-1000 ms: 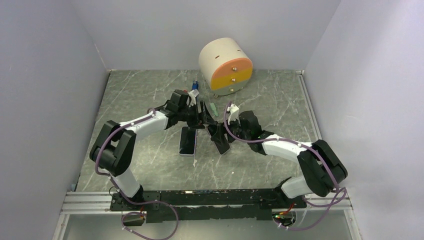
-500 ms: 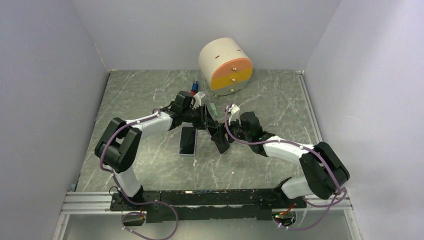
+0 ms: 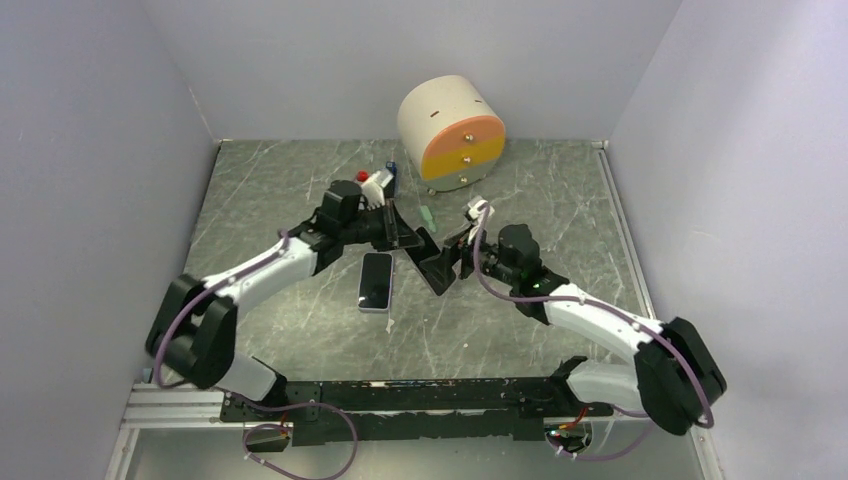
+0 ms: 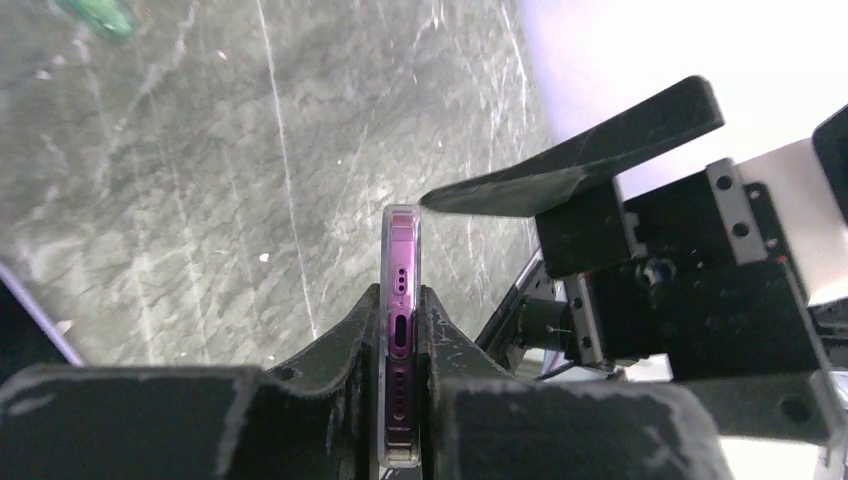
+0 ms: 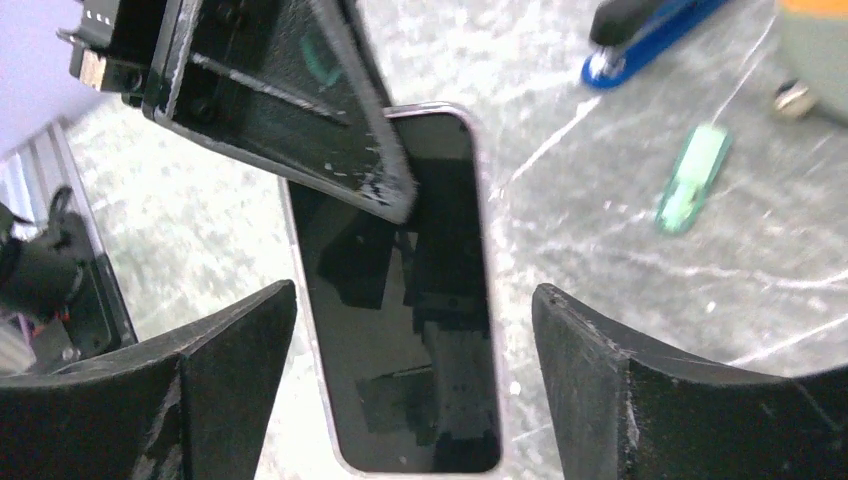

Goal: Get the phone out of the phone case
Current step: Pick up the phone at the center of the board, then remove the phone case from the phone.

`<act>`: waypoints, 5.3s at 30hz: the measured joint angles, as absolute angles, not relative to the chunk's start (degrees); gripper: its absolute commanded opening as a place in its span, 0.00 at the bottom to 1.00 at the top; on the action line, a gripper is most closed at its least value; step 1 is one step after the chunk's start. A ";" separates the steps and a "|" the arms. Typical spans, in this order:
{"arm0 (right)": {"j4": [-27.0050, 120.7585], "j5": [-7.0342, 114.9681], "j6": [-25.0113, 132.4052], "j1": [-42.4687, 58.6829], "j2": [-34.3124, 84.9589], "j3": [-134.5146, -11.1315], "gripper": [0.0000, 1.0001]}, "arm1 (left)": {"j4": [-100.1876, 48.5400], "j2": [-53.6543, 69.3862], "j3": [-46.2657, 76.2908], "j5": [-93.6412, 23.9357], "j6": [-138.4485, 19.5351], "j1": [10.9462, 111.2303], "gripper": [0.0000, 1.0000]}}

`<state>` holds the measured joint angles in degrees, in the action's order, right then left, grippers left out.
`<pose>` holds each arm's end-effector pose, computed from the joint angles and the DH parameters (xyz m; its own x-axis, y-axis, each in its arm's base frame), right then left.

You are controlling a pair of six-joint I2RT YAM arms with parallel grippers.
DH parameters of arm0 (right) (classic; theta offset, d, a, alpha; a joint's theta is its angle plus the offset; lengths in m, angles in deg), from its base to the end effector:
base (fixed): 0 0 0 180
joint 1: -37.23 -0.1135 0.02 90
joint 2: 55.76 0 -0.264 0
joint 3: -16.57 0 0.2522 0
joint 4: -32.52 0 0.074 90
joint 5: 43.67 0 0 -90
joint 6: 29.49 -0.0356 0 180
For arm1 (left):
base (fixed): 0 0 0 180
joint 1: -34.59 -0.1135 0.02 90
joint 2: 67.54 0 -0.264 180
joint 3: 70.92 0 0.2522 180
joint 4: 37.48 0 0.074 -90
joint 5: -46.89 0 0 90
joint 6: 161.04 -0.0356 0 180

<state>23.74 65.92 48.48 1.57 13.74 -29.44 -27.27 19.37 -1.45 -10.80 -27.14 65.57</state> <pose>0.2066 0.1629 0.2330 -0.3712 -0.0246 -0.9282 -0.7519 0.5946 0.2849 0.2805 -0.1906 0.2532 -0.8698 -0.1613 -0.4663 0.3301 0.5121 -0.7929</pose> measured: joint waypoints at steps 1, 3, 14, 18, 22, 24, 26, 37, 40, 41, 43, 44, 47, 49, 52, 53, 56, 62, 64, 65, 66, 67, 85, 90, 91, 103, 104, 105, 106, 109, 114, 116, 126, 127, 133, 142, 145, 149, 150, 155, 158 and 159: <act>23.26 65.77 47.91 1.71 12.25 -29.37 0.98 | -27.51 16.93 -2.66 -11.83 -27.20 65.26 0.03; 22.51 65.44 47.08 1.95 9.54 -29.33 0.99 | -27.64 12.10 -4.93 -13.88 -27.51 64.61 0.03; 17.03 63.93 41.88 2.21 0.01 -23.54 0.99 | -36.76 -7.86 -20.51 -27.08 -28.12 63.98 0.03; 16.57 65.09 41.05 2.23 0.08 -22.49 0.99 | -41.92 -11.97 -25.43 -32.07 -26.81 63.98 0.03; 15.76 67.80 41.14 2.27 1.69 -22.64 0.99 | -46.66 -14.24 -28.58 -35.76 -25.50 63.95 0.03; 15.30 68.89 41.22 2.27 3.29 -22.66 0.99 | -48.01 -14.31 -28.64 -36.66 -25.21 63.95 0.03; 14.67 69.70 41.29 2.34 5.02 -22.69 0.99 | -49.63 -14.31 -28.71 -37.38 -24.78 63.91 0.03; 4.87 80.91 41.35 5.86 15.83 -26.64 0.90 | -61.70 -13.70 -31.22 -37.97 -22.00 63.12 0.03; -4.13 86.01 36.52 9.18 20.29 -27.03 0.87 | -62.35 -14.26 -31.20 -35.43 -22.04 62.27 0.03; -6.73 87.23 34.84 9.88 21.52 -27.03 0.86 | -62.18 -14.50 -31.20 -34.78 -22.07 62.07 0.02; -13.90 90.16 30.56 11.21 24.84 -27.03 0.85 | -61.92 -15.12 -31.20 -33.22 -22.07 61.55 0.03; -17.16 91.52 28.48 11.56 26.48 -27.03 0.85 | -61.81 -15.36 -31.11 -32.37 -22.07 61.27 0.03; -26.03 95.08 22.86 12.09 30.89 -27.03 0.81 | -60.32 -15.58 -29.65 -29.11 -22.02 60.37 0.03; -30.36 96.85 19.93 12.20 32.71 -27.06 0.78 | -60.32 -15.47 -28.86 -27.28 -21.61 59.95 0.03; -34.73 99.03 16.33 12.24 34.37 -27.19 0.74 | -60.82 -15.01 -27.99 -24.44 -20.01 59.12 0.03; -35.93 99.71 15.02 12.31 34.81 -27.27 0.73 | -60.91 -14.50 -27.70 -23.50 -19.25 58.84 0.02; -37.73 101.09 12.83 12.46 35.31 -27.65 0.70 | -61.74 -12.89 -27.46 -21.75 -17.32 57.92 0.03; -38.95 102.92 10.05 12.55 35.35 -28.11 0.60 | -65.65 -8.28 -27.46 -18.67 -12.01 55.89 0.03; -39.10 103.38 9.71 12.68 35.35 -28.13 0.57 | -66.64 -7.64 -27.46 -18.01 -10.83 55.47 0.03; -39.12 103.49 9.66 12.70 35.35 -28.13 0.55 | -66.85 -7.47 -27.46 -17.75 -10.31 55.32 0.03; -39.12 103.69 9.57 12.68 35.35 -28.15 0.52 | -67.18 -7.29 -27.46 -17.44 -9.80 55.17 0.03; -39.17 103.84 9.53 12.68 35.35 -28.17 0.50 | -67.38 -7.20 -27.46 -17.42 -9.43 55.06 0.03; -39.28 104.98 10.60 12.07 34.11 -29.66 0.35 | -69.81 -7.05 -27.46 -15.83 -4.25 54.16 0.03; -39.28 105.22 10.62 11.80 34.11 -30.05 0.32 | -70.59 -7.05 -27.46 -15.39 -4.03 53.99 0.02; -39.28 105.24 10.69 11.78 34.11 -30.05 0.30 | -70.79 -7.05 -27.46 -15.26 -4.01 53.94 0.03; -32.31 106.55 20.33 11.43 28.36 -30.14 0.04 | -71.12 -7.05 -25.89 -12.28 -2.72 53.57 0.02; -30.27 106.79 22.29 11.41 27.53 -30.33 0.03 | -70.55 -7.07 -25.54 -11.94 -2.77 53.51 0.03; -27.21 107.10 24.76 11.30 26.57 -30.79 0.02 | -69.83 -7.07 -25.06 -11.61 -2.90 53.40 0.02; -24.04 107.36 27.45 11.24 25.71 -31.38 0.01 | -68.97 -7.07 -24.47 -11.28 -3.05 53.22 0.02; -13.53 108.26 36.22 11.02 23.46 -33.68 0.00 | -67.75 -7.07 -23.51 -10.82 -3.47 52.74 0.02; -1.88 108.48 47.50 10.45 21.50 -35.49 0.00 | -65.83 -7.05 -22.52 -9.90 -4.60 52.48 0.03; 1.18 108.48 50.42 10.25 21.36 -35.97 0.00 | -65.67 -6.88 -22.52 -9.47 -4.93 52.39 0.03; 5.97 108.02 55.65 9.57 21.43 -36.56 0.05 | -64.08 -6.13 -20.14 -4.96 -8.03 51.93 0.02; 6.14 107.84 56.19 9.53 21.41 -36.56 0.08 | -62.85 -6.15 -19.42 -4.31 -8.97 51.82 0.02; 9.16 102.68 60.15 9.46 20.21 -36.24 0.32 | -47.58 -7.25 -13.98 3.26 -16.14 49.05 0.03; 10.80 101.18 66.66 9.42 16.71 -34.40 0.56 | -19.14 -7.40 0.47 7.91 -37.39 46.25 0.03; 11.80 102.16 67.84 9.12 16.64 -34.60 0.63 | -14.03 -6.94 3.49 10.05 -43.31 46.25 0.03; 14.67 102.86 69.83 7.78 16.77 -36.21 0.68 | -9.04 -5.74 5.32 13.03 -49.47 46.25 0.03; 16.02 103.06 70.93 6.99 16.88 -37.22 0.68 | -7.58 -5.37 5.69 13.51 -51.09 46.25 0.02; 23.41 103.93 77.42 3.63 18.00 -42.66 0.69 | -1.13 -4.78 7.57 14.53 -58.06 46.25 0.03; 27.85 104.54 81.24 2.10 19.51 -46.05 0.67 | 1.56 -4.78 8.99 15.17 -61.52 46.25 0.03; 29.16 104.91 82.40 1.81 19.97 -46.79 0.66 | 2.10 -4.80 9.30 15.39 -62.52 46.25 0.03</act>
<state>29.16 104.91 82.40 1.81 19.97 -46.79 2.10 -4.80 9.30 15.39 -62.52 46.25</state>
